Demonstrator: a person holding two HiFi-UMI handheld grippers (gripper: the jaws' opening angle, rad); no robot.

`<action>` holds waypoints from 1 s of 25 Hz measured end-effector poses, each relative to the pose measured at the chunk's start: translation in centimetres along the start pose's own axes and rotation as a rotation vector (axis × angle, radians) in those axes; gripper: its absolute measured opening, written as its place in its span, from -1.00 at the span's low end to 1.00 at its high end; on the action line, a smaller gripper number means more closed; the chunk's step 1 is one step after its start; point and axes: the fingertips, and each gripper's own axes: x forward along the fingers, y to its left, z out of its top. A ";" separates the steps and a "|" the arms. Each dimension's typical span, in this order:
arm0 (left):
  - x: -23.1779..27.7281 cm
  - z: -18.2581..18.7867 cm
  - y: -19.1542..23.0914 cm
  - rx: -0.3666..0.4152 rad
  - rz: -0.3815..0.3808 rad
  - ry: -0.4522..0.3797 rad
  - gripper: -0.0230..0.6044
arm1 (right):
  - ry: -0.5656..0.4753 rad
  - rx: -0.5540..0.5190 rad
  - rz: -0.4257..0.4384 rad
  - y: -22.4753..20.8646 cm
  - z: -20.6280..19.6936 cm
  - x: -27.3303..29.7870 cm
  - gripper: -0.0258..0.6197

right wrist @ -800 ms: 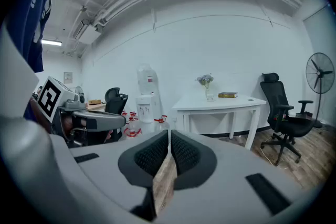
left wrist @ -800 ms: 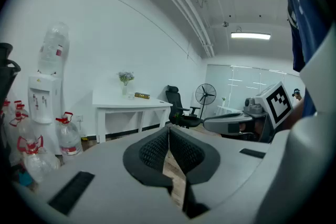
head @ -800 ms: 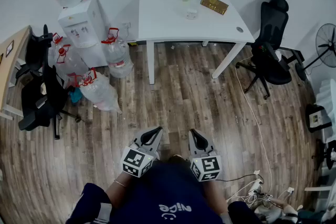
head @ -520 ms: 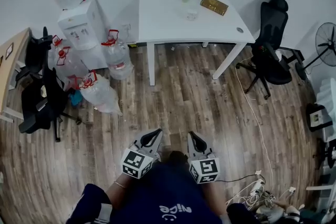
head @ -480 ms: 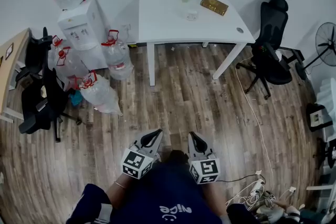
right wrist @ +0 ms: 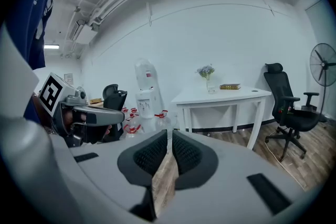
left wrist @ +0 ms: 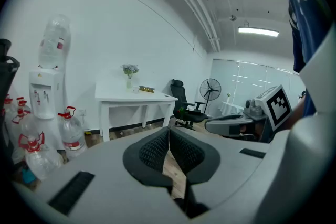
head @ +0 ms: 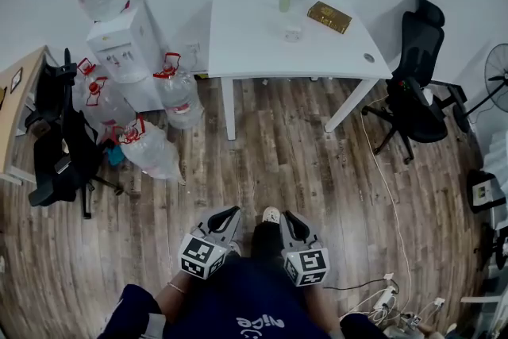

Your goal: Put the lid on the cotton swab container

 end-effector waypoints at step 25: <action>21.5 10.1 2.8 -0.049 0.089 -0.053 -0.85 | 0.008 -0.124 0.141 -20.2 9.6 12.7 -0.74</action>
